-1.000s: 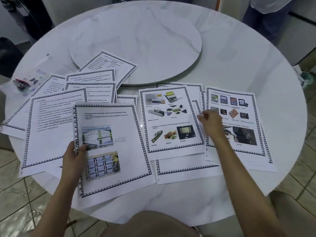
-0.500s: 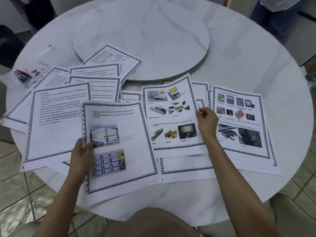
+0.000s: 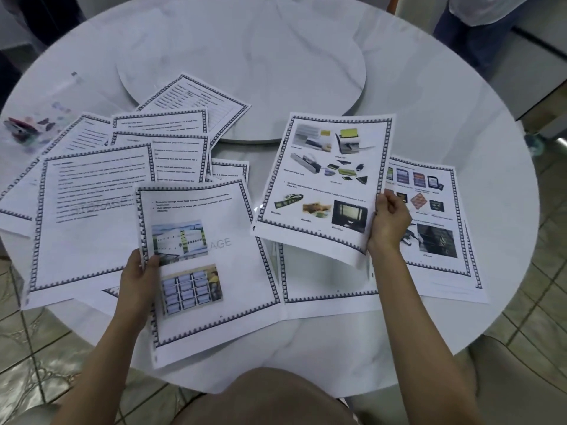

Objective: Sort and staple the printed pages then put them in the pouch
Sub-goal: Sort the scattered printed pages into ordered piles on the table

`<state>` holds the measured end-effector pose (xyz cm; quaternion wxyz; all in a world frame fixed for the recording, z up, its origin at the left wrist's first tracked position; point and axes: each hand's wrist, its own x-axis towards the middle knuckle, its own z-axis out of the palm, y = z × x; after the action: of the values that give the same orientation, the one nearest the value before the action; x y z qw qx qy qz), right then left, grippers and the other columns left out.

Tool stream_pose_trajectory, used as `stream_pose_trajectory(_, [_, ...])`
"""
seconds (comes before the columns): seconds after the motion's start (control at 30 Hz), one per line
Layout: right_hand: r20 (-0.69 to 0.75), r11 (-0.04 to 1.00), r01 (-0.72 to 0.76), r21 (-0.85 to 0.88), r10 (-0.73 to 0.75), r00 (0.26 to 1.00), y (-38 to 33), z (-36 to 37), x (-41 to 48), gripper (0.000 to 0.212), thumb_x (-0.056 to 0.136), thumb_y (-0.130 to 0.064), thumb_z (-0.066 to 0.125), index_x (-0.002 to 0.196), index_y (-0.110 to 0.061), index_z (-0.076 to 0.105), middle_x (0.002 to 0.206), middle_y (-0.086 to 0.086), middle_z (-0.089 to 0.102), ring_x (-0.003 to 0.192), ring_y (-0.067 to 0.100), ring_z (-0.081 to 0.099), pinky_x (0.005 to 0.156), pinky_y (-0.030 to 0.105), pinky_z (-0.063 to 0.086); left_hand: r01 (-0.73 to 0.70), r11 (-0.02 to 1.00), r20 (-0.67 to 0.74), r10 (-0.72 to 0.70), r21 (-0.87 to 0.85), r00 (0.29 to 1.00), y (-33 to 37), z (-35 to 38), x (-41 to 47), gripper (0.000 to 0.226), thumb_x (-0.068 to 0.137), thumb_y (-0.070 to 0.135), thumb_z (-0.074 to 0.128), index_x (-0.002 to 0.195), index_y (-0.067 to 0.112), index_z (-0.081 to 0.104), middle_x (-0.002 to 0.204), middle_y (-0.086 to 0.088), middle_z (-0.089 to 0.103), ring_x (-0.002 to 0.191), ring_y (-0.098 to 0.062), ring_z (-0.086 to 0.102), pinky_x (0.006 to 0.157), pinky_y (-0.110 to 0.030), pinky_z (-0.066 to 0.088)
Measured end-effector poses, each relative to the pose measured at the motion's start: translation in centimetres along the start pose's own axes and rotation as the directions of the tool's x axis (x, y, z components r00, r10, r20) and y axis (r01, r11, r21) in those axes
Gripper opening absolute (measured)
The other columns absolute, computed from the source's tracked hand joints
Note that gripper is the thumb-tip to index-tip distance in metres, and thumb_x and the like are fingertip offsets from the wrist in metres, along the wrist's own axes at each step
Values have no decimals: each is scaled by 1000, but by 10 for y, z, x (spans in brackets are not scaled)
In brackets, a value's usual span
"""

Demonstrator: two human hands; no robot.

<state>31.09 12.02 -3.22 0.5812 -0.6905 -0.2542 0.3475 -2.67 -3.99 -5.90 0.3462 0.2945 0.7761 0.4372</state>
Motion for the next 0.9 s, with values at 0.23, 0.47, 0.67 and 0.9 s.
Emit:
stream_pose_trajectory(0.23, [284,994,-21,-111,52,957,25,12,-57,14,91,-6,54,104,-7,61,96,7,62,90,18,57,67,11,48,50,998,49,-48,-45,998,1,-3,2,13,99,16,38,106,15,50,107,-10,57,103,-31,54,94,-48,43])
stream_pose_trajectory(0.47, [530,959,132,-250,21,847,49,28,-125,16,91,-9,53,105,-10,61,87,-9,58,79,-4,53,65,-1,40,69,996,47,-66,-53,997,7,-4,-1,39,101,30,34,126,4,48,122,-11,55,113,-27,51,96,-39,39])
stream_pose_trajectory(0.67, [658,928,245,-281,1,753,49,34,-148,21,92,-10,54,112,-9,58,91,-5,59,79,-3,53,68,-4,38,10,1000,81,-7,-30,997,12,-4,-4,27,98,16,43,122,7,49,112,-7,56,98,-24,53,83,-36,42])
stream_pose_trajectory(0.9, [609,598,598,-533,-219,762,60,13,-115,31,90,-14,56,121,-11,55,120,6,50,112,20,44,92,27,39,-76,997,70,74,21,995,15,-14,-1,24,98,14,42,119,7,51,106,-10,56,95,-26,53,80,-35,39])
